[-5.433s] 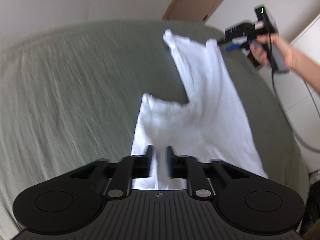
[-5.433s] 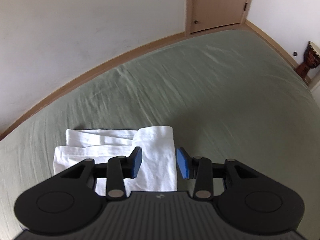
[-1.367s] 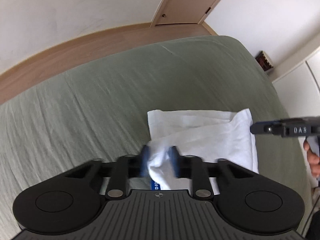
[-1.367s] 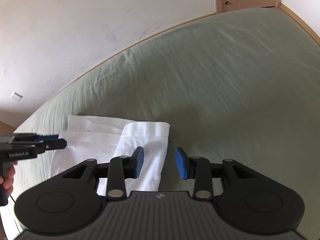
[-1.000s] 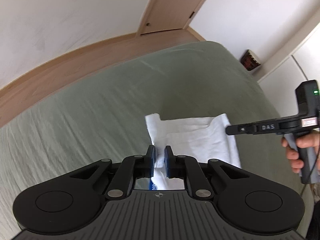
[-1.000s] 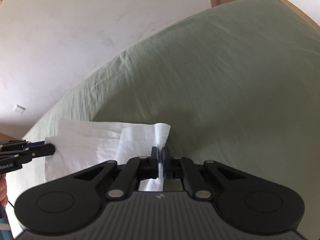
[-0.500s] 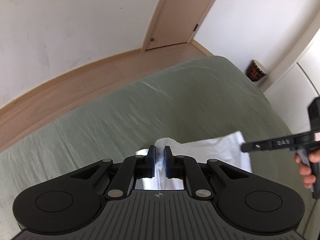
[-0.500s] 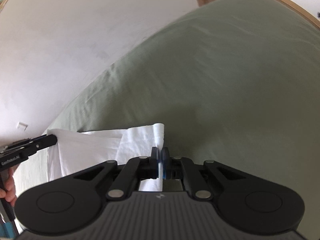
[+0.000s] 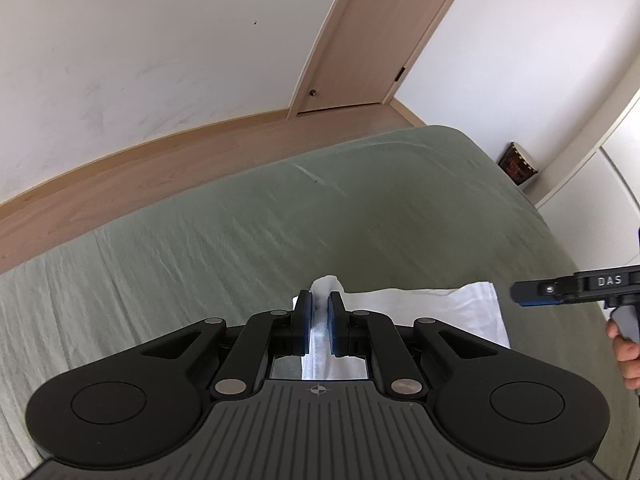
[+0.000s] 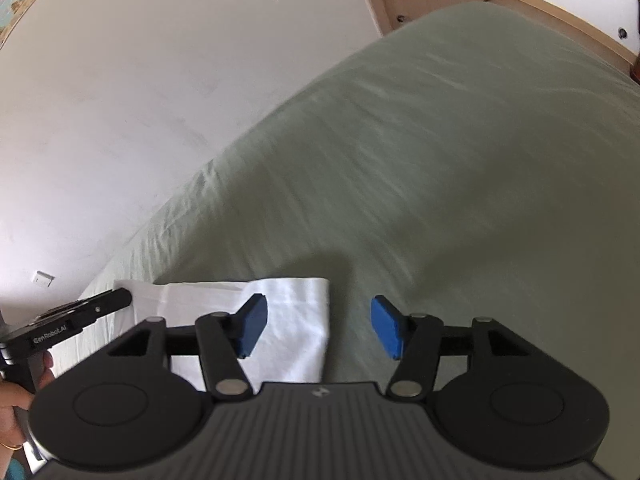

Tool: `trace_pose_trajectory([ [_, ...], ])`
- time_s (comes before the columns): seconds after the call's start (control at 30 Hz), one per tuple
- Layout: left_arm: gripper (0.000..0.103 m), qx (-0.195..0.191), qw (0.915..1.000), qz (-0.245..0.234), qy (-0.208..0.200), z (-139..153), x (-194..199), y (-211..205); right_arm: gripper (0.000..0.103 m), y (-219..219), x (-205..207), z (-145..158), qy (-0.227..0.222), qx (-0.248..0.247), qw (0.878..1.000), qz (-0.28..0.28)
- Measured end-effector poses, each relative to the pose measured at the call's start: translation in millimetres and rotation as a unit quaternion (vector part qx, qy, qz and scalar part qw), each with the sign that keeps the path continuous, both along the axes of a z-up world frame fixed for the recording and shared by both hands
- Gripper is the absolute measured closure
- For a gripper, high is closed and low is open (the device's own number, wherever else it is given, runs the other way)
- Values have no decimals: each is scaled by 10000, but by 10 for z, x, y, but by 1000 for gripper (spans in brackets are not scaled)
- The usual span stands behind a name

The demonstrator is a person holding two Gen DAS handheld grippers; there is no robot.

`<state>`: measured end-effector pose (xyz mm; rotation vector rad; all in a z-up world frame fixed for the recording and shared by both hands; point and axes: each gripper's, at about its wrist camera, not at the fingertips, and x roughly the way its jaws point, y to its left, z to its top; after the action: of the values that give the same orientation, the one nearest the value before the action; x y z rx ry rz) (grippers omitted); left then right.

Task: Fold clothes

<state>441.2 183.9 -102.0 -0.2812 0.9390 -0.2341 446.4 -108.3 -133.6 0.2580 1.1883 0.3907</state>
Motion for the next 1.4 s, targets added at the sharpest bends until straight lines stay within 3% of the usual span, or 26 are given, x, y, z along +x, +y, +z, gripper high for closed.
trace_pose_trajectory([
  [0.03,95,13,10000,-10,-12,6,-1,-9,45,60,4,-14,11,-88,10000,44],
  [0.07,95,0,10000,-4,-23,4,2,-16,54,118,2,-33,15,-168,9998,101],
  [0.1,95,-9,10000,1,-31,6,-3,-13,96,171,11,-51,47,-240,9996,149],
  [0.13,95,16,10000,20,-37,-6,-1,-17,103,199,19,-64,84,-296,9994,140],
  [0.27,95,36,10000,72,-57,-63,49,-32,103,99,-1,-35,43,-316,9994,-95],
  [0.37,95,259,9996,107,-18,-146,78,-84,103,7,-25,-79,-19,-477,9983,-323],
  [0.53,87,437,9989,185,-5,-243,114,-166,103,-27,-78,-172,-21,-546,9976,-427],
  [0.67,74,255,9984,510,-15,-61,93,-53,101,-144,-170,-24,-72,-201,9989,-420],
  [0.7,72,158,9983,564,-58,0,63,1,99,-174,-209,24,-81,-130,9991,-384],
  [0.77,60,-66,9978,646,-95,135,-9,127,91,-165,-310,91,-155,-125,9996,-211],
  [0.8,59,-91,9978,659,-71,161,-28,155,85,-166,-370,142,-213,-163,9996,-107],
  [0.83,59,-111,9979,640,-36,234,-101,198,78,-167,-436,197,-260,-182,9995,-10],
  [1.03,59,102,9997,212,76,578,-740,261,66,-244,-978,349,-200,-69,9981,573],
  [1.17,59,378,9986,2,373,723,-1239,213,63,-201,-1313,376,-113,-75,9955,935],
  [1.3,59,474,9975,-270,443,773,-1655,195,58,-156,-1661,404,-42,-54,9919,1266],
  [1.4,59,826,9921,-814,487,689,-1911,111,55,-129,-1887,408,-8,-66,9895,1442],
])
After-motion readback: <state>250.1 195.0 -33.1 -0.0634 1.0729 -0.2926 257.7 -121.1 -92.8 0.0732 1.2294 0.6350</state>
